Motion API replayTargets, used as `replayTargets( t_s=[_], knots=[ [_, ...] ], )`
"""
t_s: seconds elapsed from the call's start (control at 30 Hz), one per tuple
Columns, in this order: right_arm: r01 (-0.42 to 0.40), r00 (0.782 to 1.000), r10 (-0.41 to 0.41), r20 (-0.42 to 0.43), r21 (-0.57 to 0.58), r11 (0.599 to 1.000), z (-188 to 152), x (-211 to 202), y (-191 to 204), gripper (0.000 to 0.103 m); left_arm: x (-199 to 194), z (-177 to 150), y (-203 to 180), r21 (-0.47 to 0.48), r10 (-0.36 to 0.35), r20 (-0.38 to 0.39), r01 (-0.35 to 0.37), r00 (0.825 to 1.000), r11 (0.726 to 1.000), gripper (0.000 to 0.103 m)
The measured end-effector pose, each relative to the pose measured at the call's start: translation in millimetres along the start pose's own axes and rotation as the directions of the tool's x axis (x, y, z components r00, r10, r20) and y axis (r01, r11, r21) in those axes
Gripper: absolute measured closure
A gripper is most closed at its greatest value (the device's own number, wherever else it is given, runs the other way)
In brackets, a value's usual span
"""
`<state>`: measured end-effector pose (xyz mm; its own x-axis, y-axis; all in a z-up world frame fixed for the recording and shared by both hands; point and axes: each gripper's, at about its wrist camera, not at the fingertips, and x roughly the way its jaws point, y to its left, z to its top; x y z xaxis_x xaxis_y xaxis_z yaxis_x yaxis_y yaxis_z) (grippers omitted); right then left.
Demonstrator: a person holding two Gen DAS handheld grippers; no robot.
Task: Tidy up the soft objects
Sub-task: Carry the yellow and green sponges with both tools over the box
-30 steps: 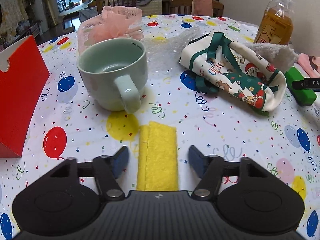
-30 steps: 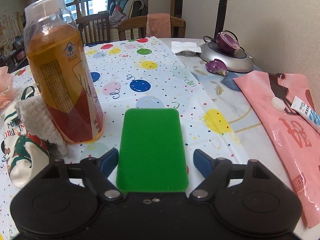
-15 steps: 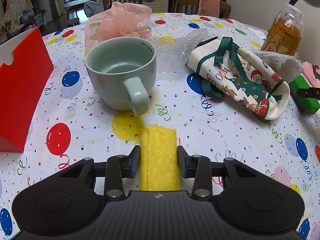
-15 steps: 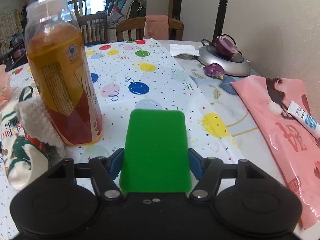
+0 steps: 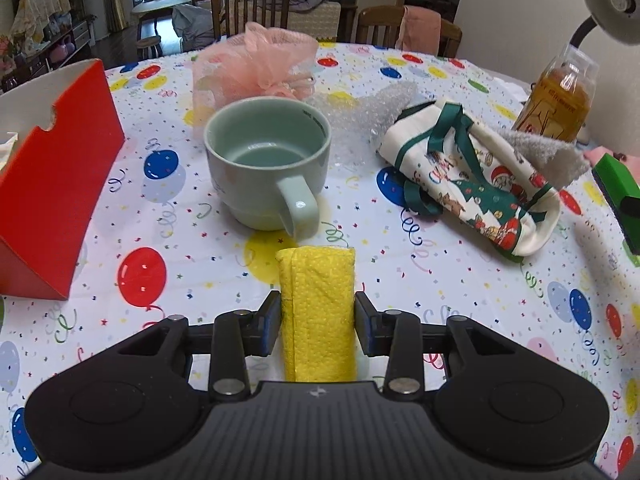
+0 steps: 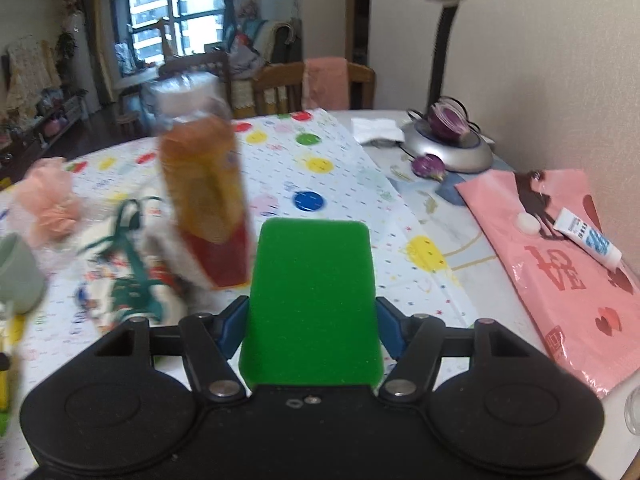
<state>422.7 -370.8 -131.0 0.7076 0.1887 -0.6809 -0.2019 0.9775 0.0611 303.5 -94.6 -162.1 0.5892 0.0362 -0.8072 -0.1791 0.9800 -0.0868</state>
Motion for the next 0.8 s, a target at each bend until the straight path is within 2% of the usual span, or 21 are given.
replayTargets(
  t_s=[0.2, 0.4, 0.57, 0.8],
  knots=[
    [-0.063, 0.996, 0.065, 0.056, -0.035, 0.997, 7, -34, 29, 0.038, -19, 2, 11, -0.027, -0.003, 0.038, 0.004, 0.999, 1.000, 0.067],
    [-0.153, 0.982, 0.162, 0.095, -0.093, 0.984, 16, -59, 68, 0.038, -39, 7, 28, -0.057, -0.023, 0.079, 0.028, 0.997, 0.998, 0.068],
    [-0.222, 0.968, 0.235, 0.089, -0.137, 0.965, 20, -73, 104, 0.038, -58, 14, 45, -0.064, -0.040, 0.116, 0.047, 0.992, 0.997, 0.068],
    [-0.263, 0.955, 0.286, 0.084, -0.212, 0.941, 26, -92, 163, 0.038, -86, 26, 77, -0.059, -0.078, 0.141, 0.087, 0.987, 0.994, 0.068]
  ],
)
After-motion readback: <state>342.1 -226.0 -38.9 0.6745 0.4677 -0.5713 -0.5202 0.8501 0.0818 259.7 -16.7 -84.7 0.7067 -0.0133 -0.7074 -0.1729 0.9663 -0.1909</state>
